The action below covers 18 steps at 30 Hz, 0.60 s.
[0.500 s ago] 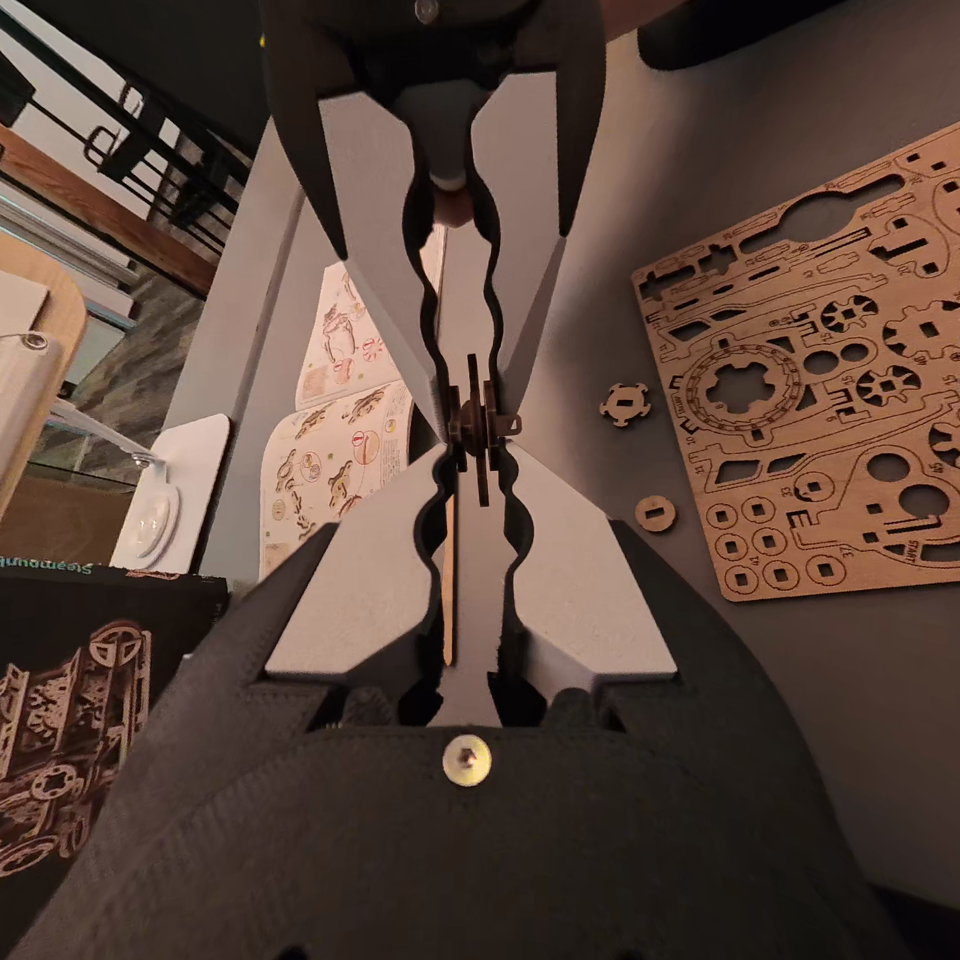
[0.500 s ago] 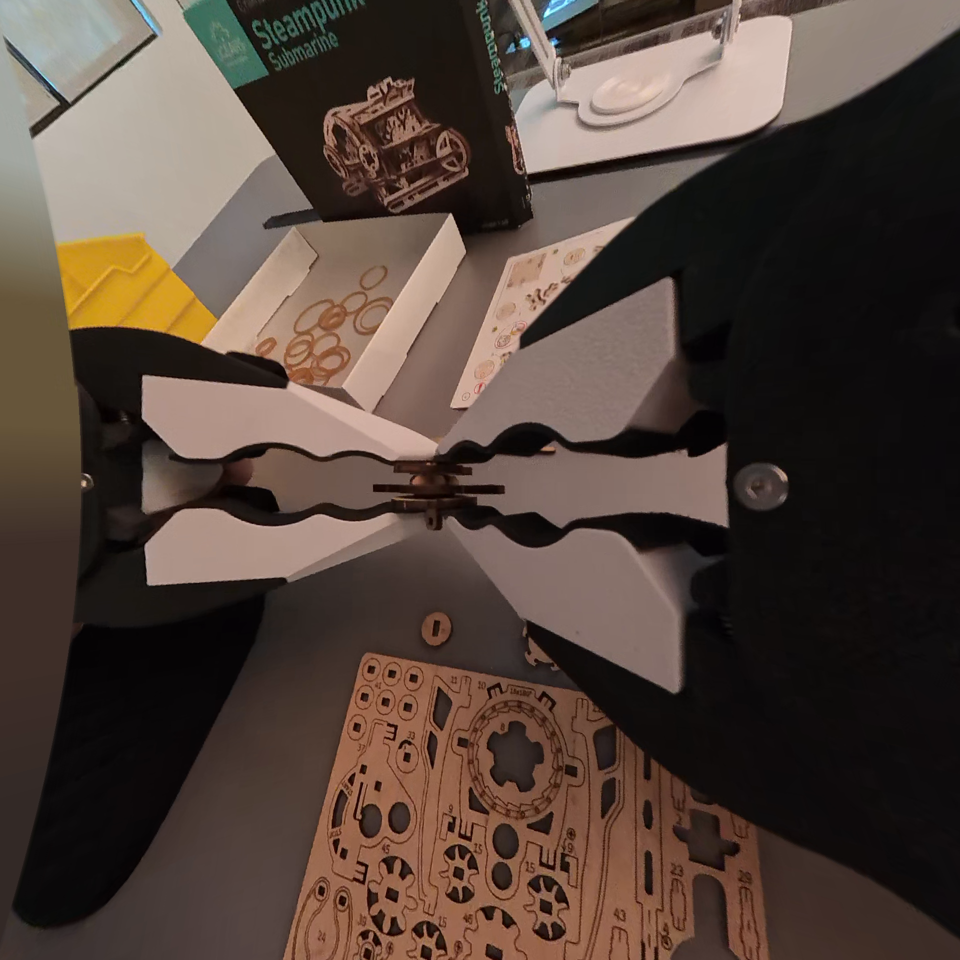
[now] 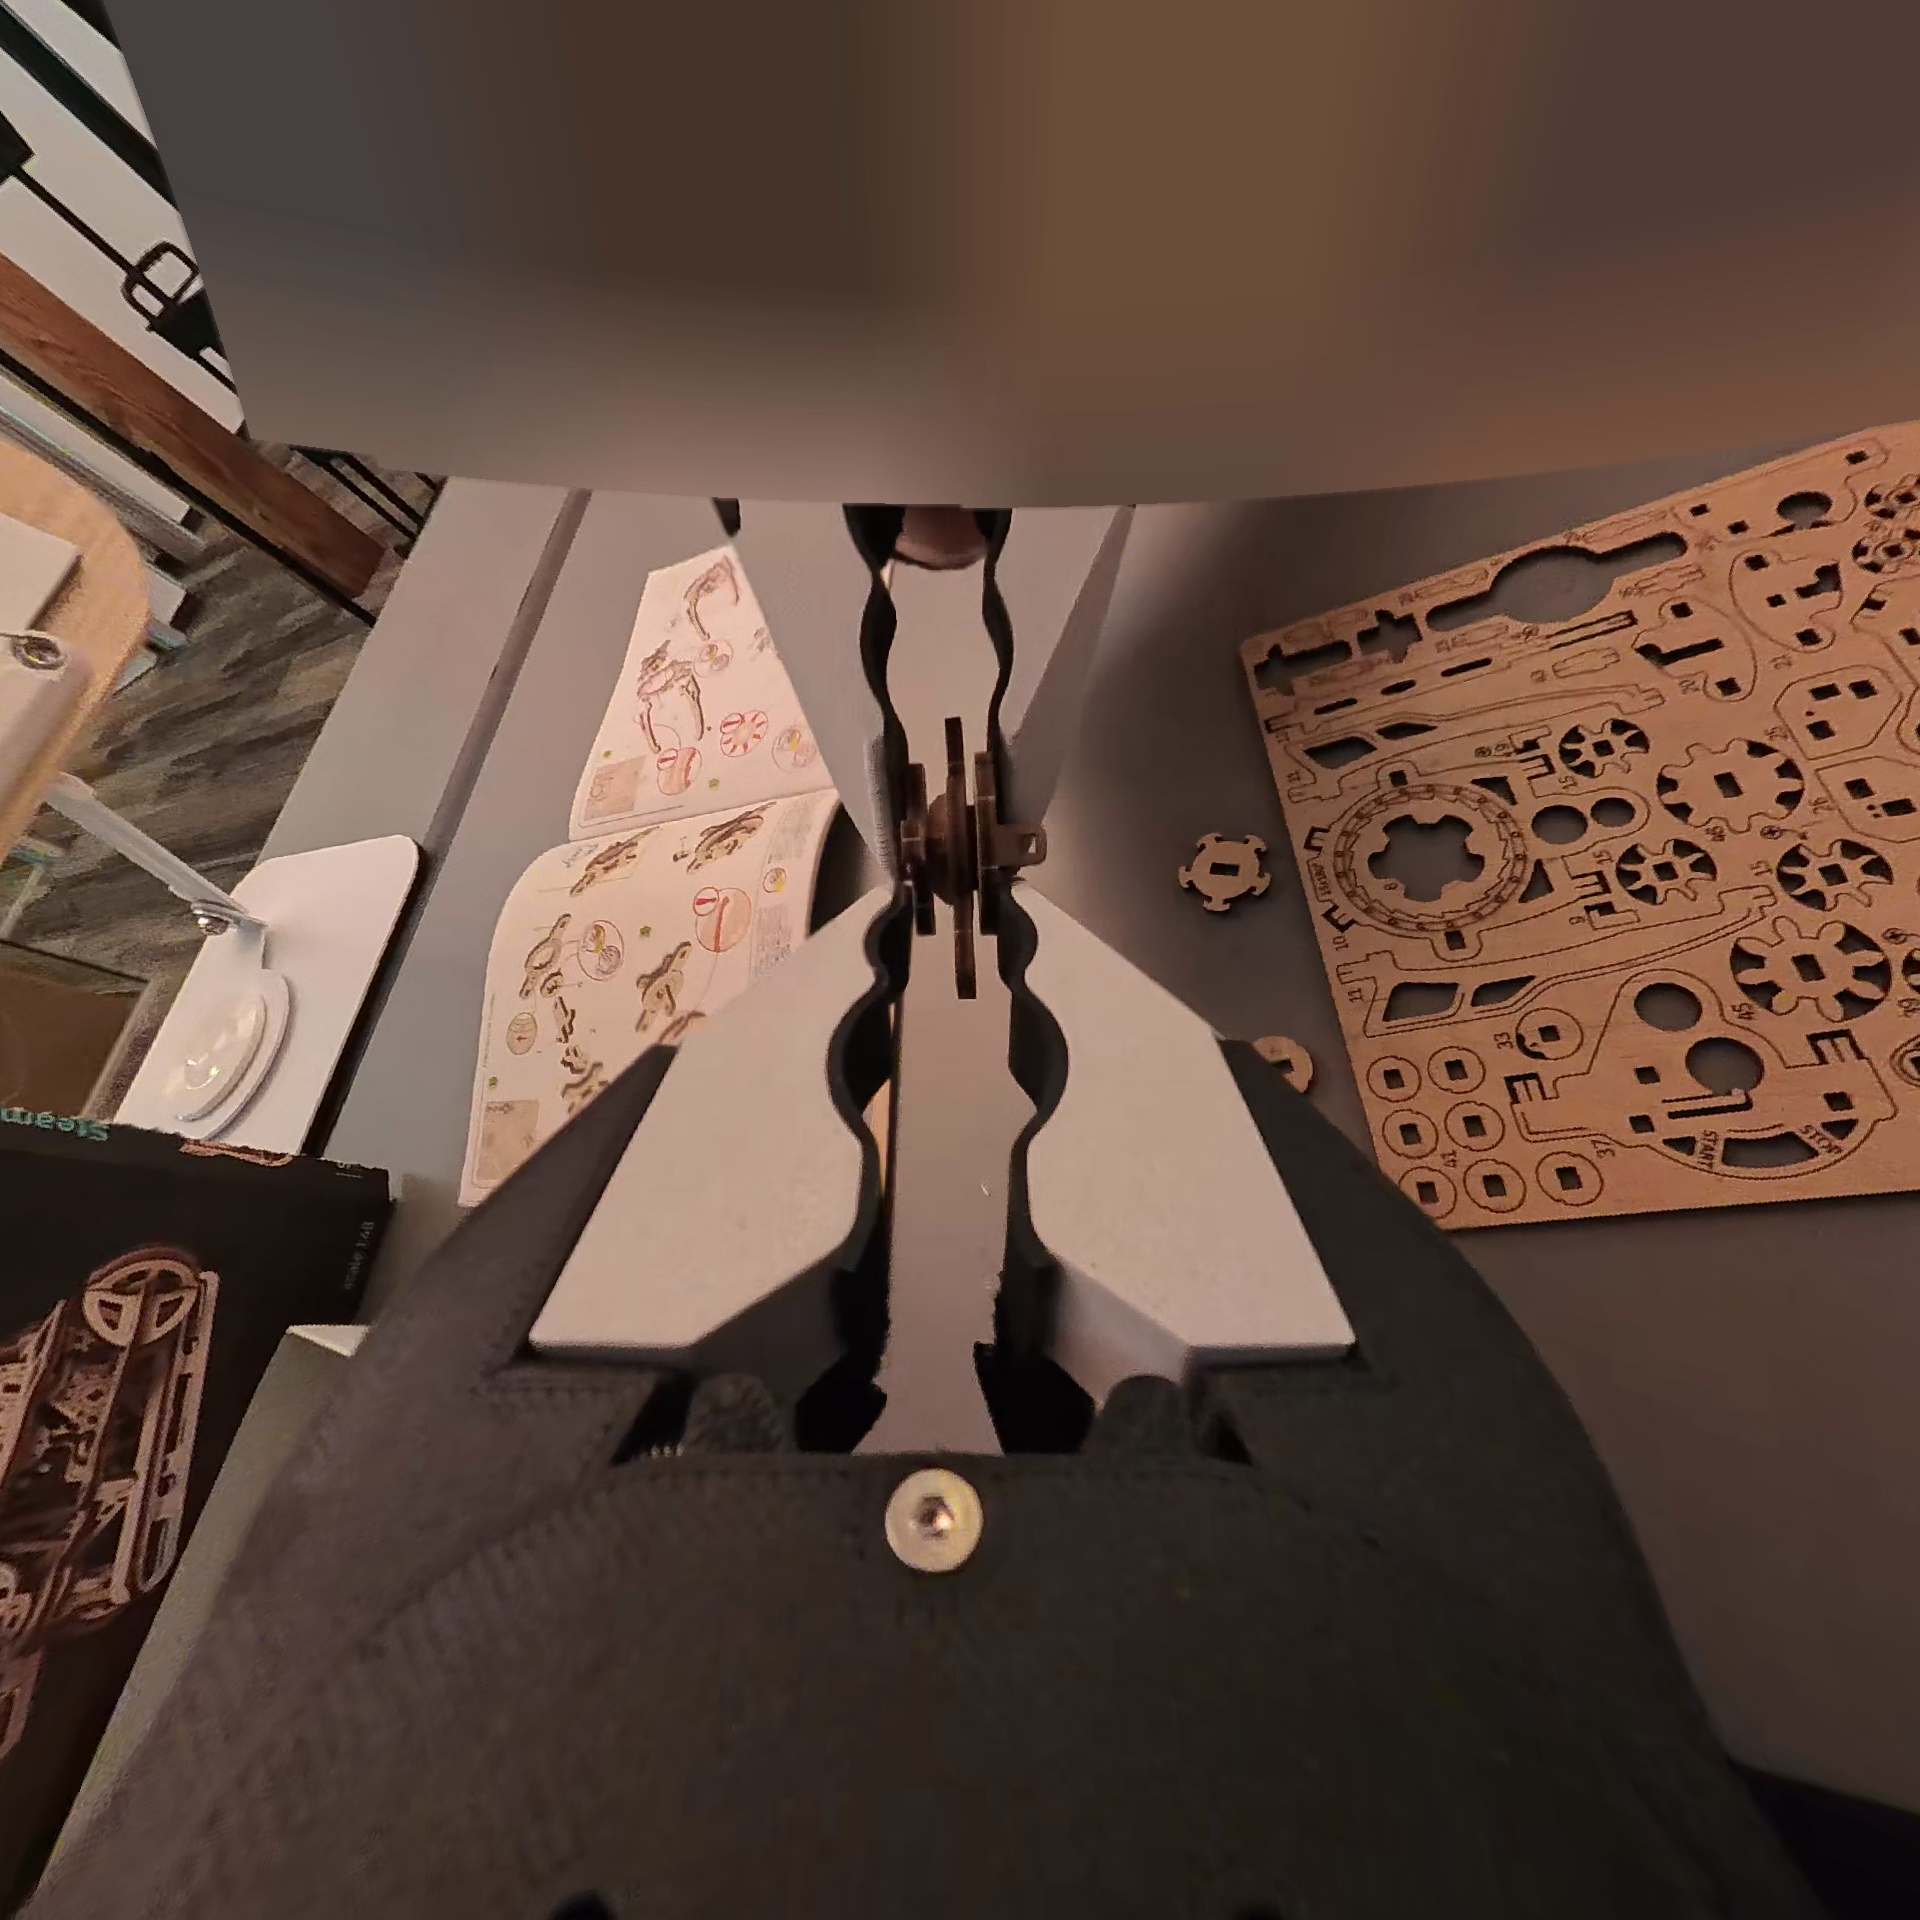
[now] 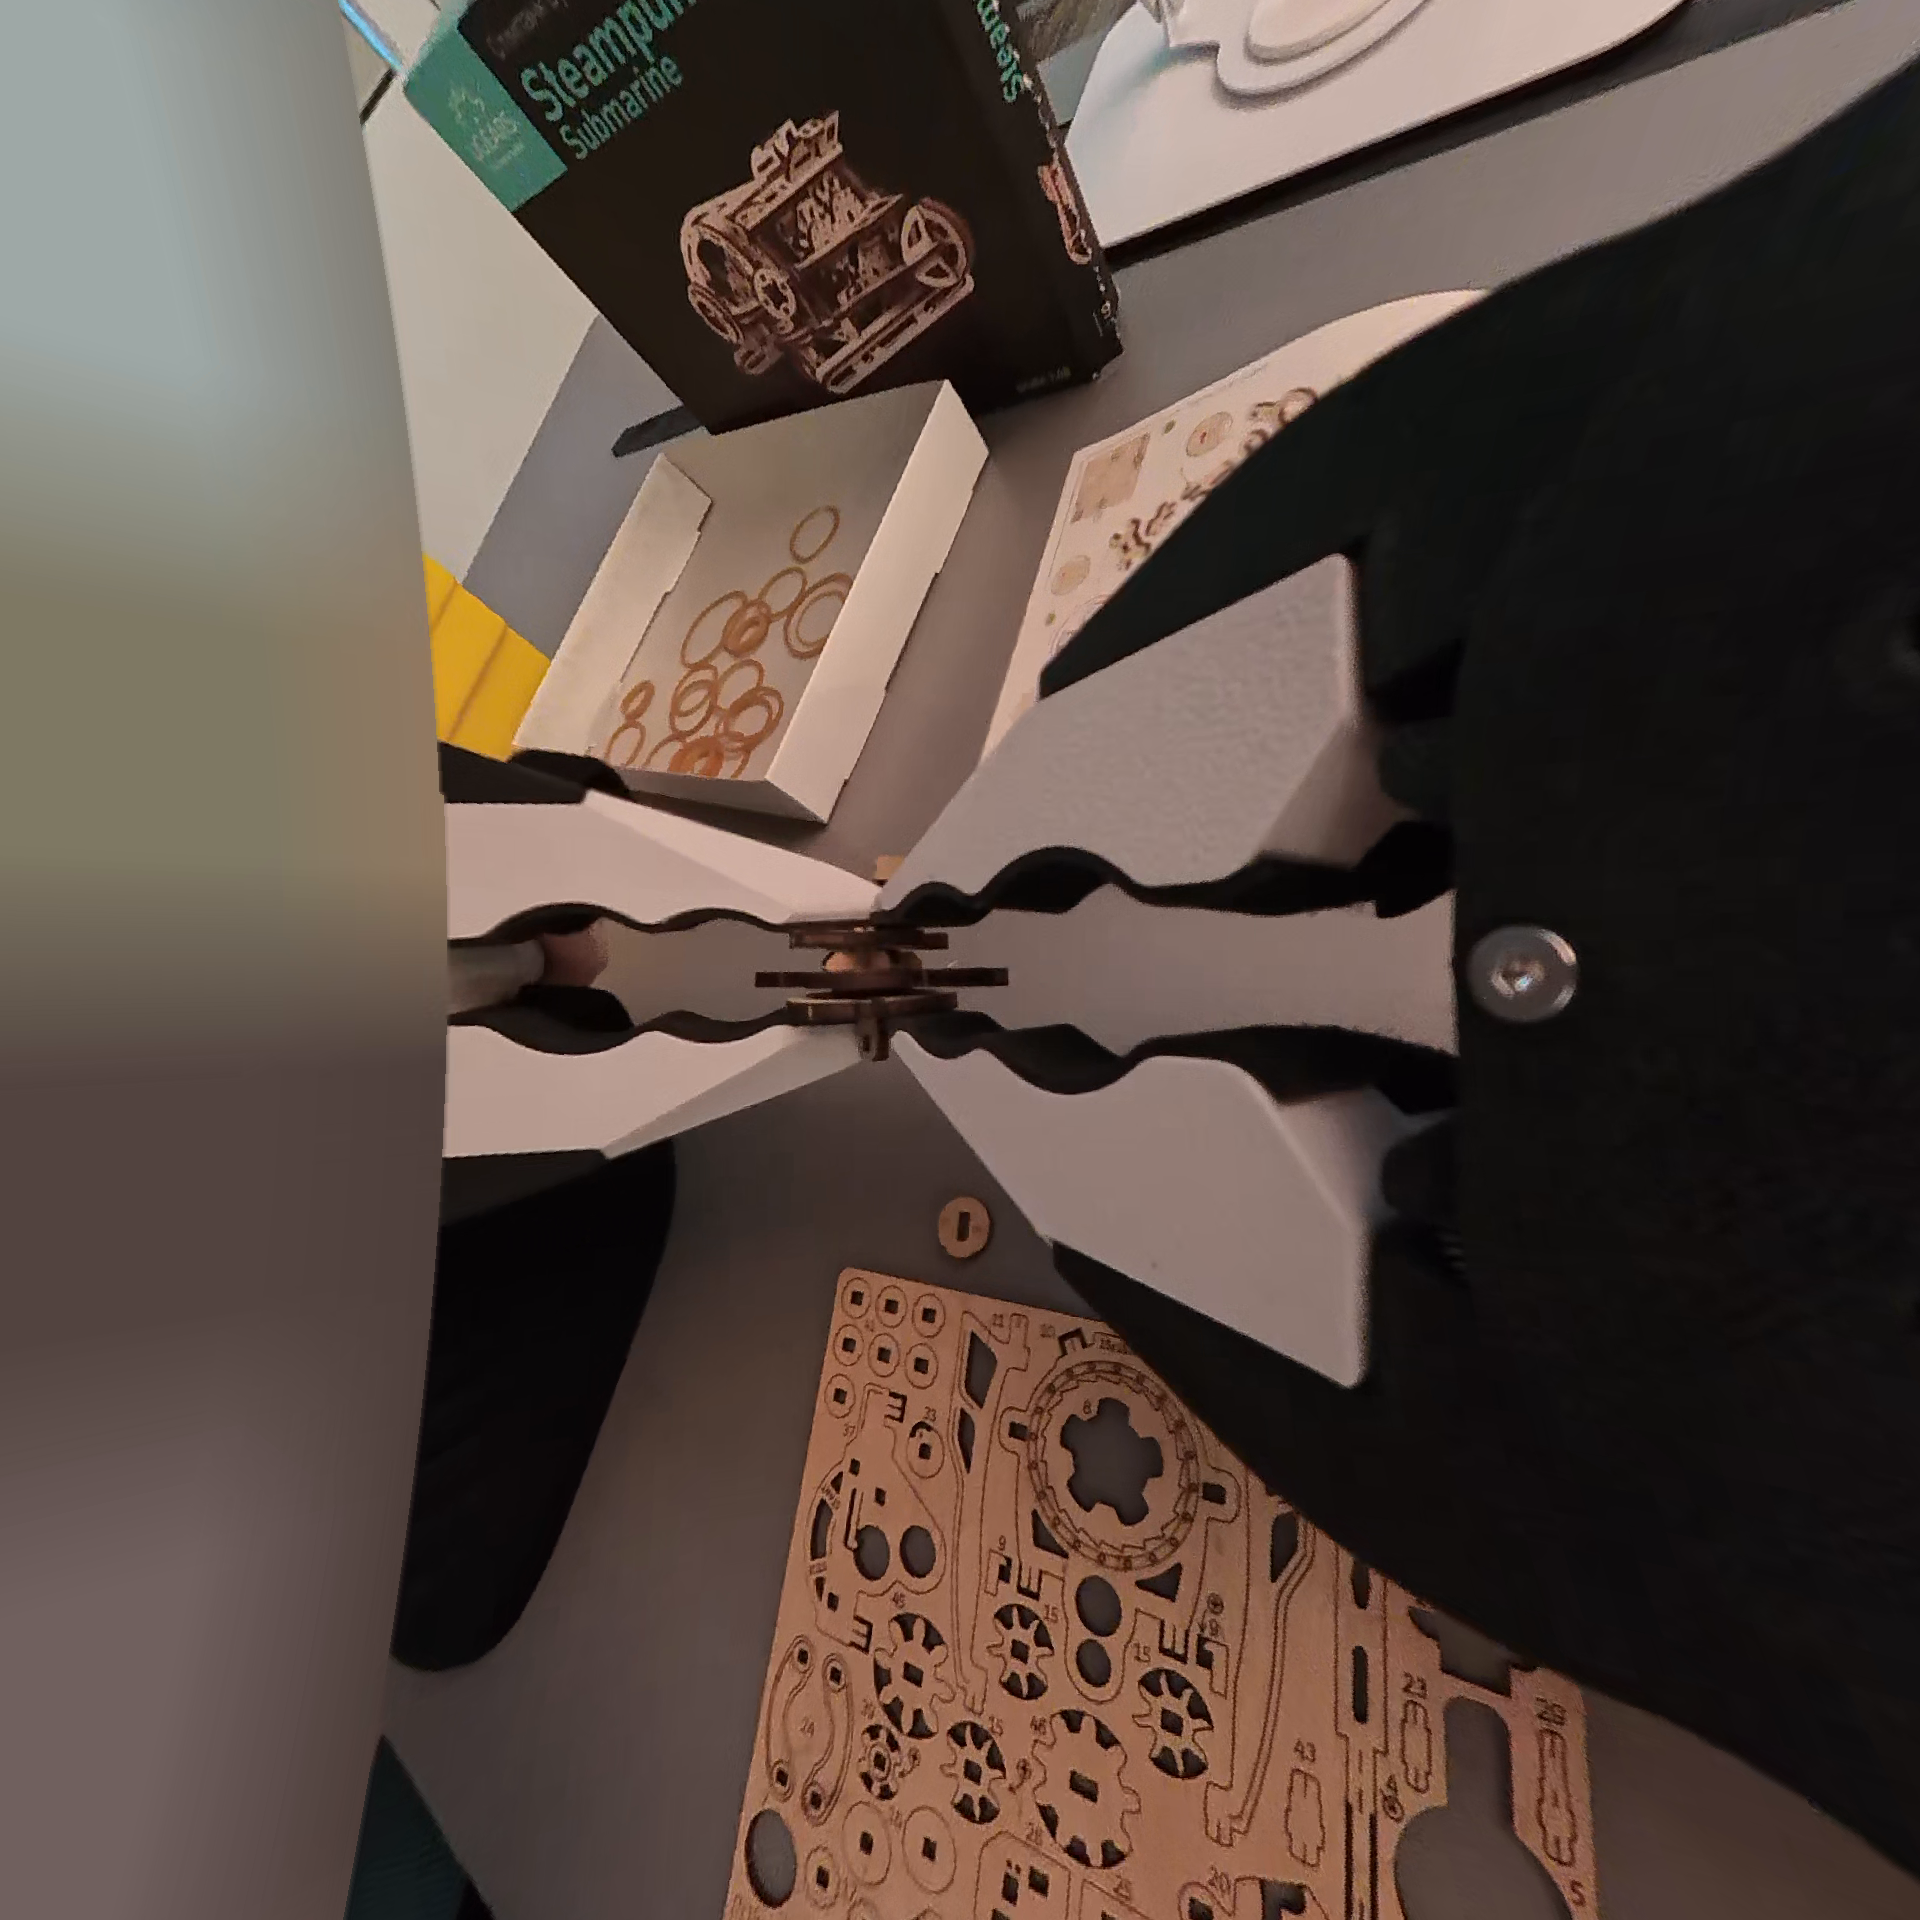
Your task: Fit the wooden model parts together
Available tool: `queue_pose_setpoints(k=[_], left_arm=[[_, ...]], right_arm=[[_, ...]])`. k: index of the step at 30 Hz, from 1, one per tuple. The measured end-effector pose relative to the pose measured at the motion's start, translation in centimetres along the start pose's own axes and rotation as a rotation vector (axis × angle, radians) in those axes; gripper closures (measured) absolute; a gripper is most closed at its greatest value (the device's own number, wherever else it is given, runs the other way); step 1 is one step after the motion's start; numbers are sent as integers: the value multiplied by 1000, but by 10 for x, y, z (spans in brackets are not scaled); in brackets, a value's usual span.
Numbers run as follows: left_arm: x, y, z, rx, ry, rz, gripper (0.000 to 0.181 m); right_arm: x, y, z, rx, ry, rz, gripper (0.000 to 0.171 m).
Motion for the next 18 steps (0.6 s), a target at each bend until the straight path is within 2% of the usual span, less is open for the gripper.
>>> queue_pose_setpoints(k=[18], left_arm=[[0, -16, 12, -73, -66, -118, 169]], right_arm=[[-3, -18, 9, -152, 95, 152, 155]])
Point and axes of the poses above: each gripper's, where its closed fingertips meet, z back along the fingers, y out of its underside, x = y × z across the jaws, the point moved 3 cm from there along z, back along the fingers, and after that the axes turned 15 degrees about y, right-handed, at the moved point
